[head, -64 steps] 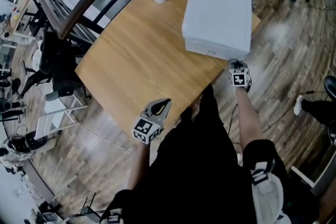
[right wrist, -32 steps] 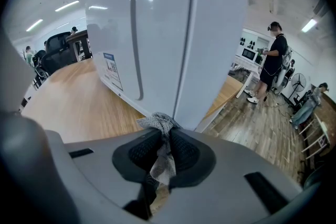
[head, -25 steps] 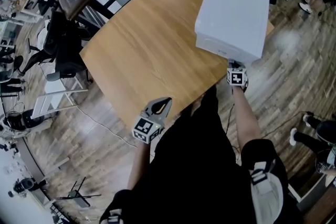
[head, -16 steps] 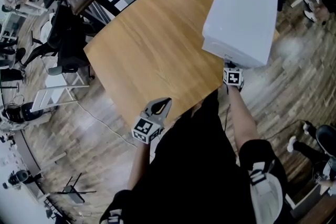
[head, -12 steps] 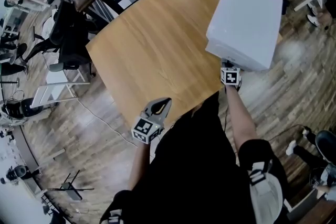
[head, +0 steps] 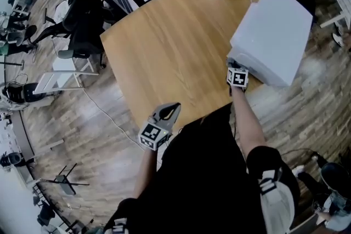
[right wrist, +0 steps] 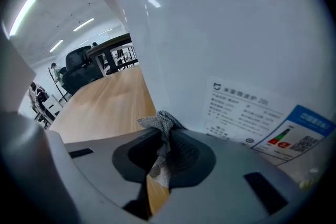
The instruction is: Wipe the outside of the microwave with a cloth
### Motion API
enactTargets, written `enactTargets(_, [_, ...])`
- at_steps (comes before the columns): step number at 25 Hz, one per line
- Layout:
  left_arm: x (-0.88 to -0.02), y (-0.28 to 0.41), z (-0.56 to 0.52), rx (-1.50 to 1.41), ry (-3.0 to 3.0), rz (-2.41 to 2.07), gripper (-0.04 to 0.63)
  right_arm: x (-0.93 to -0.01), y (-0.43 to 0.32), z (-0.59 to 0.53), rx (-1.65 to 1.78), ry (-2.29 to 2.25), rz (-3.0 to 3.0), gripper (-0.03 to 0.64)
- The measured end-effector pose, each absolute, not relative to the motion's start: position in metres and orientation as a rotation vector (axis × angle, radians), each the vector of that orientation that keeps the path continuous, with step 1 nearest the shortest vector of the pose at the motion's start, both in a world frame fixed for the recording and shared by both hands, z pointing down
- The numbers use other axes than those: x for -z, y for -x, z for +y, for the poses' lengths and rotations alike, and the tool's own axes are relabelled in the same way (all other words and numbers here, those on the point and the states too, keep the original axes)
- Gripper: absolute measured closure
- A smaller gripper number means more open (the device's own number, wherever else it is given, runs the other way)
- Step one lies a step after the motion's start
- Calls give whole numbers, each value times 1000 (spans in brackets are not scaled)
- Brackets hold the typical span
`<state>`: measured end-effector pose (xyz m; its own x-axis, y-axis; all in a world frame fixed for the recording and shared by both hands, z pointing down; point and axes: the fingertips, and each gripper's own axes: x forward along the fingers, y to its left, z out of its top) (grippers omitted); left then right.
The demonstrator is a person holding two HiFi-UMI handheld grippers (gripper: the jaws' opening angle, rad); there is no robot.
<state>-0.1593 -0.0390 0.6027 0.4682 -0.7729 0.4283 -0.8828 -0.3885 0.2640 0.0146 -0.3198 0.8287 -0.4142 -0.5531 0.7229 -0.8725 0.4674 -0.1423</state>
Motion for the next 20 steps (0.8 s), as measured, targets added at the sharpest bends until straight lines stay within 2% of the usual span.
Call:
enactTargets(7, [-599, 160, -41, -311, -2282, -1393, 592, -820, 5, -324, -785, -1217, -2163, 571])
enactTargets(20, [-591, 136, -47, -307, -2413, -1257, 592, -767, -24, -293, -651, -1223, -2261, 569])
